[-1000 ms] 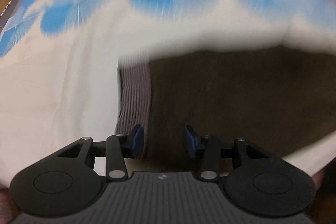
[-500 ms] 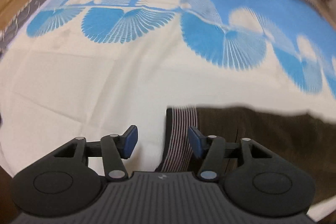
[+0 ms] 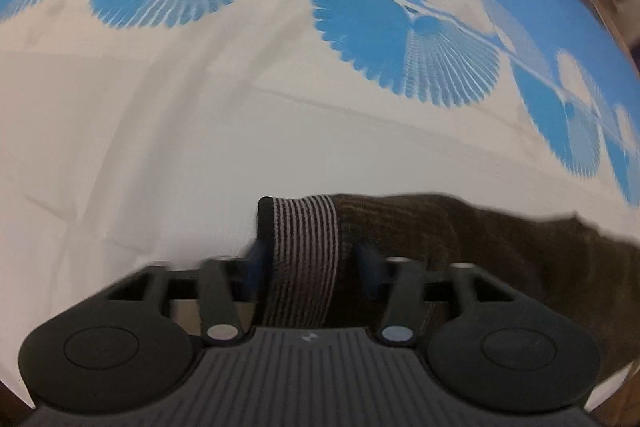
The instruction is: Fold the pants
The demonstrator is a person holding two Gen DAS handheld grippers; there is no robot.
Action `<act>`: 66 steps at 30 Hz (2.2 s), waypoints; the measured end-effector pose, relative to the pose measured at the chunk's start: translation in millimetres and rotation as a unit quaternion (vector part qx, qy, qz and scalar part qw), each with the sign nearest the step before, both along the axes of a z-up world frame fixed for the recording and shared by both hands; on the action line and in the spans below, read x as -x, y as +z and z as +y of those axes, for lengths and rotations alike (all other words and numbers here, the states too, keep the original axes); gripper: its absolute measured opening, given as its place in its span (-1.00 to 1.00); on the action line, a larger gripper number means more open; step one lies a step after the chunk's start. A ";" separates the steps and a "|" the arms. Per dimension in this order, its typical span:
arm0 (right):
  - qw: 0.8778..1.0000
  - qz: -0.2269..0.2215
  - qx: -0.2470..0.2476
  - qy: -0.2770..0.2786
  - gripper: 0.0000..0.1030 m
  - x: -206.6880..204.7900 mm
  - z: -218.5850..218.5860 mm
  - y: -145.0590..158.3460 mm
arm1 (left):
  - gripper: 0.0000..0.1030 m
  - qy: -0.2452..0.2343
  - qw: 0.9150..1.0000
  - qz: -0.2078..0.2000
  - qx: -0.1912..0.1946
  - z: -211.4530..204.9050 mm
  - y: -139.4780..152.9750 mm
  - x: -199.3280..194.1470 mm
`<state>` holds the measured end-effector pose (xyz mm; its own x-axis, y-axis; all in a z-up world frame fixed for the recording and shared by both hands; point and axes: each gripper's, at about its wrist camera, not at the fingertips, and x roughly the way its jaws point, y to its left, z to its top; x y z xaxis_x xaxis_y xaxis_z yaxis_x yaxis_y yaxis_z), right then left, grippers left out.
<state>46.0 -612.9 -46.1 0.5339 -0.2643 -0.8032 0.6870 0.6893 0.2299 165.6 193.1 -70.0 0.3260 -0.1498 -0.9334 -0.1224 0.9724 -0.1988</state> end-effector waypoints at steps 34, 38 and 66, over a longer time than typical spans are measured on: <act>0.998 -0.033 0.033 0.038 -0.44 -20.9 19.3 4.1 | -0.61 -0.178 0.968 -0.048 -0.170 -105.9 12.8 18.1; 0.998 -0.022 0.034 0.050 -0.44 -40.7 25.7 -7.1 | -0.61 -0.200 0.967 -0.058 -0.147 -128.4 9.0 9.1; 0.997 0.007 0.076 -0.034 -0.62 -107.8 -6.4 -47.5 | -0.52 -0.262 0.964 -0.025 -0.040 -223.0 -34.8 -35.6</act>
<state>153.8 -619.3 -93.7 0.5000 -0.4184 -0.7583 0.7360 0.6668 0.1174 201.2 -29.9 -104.8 0.2693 -0.2341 -0.9342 0.3976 0.9105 -0.1135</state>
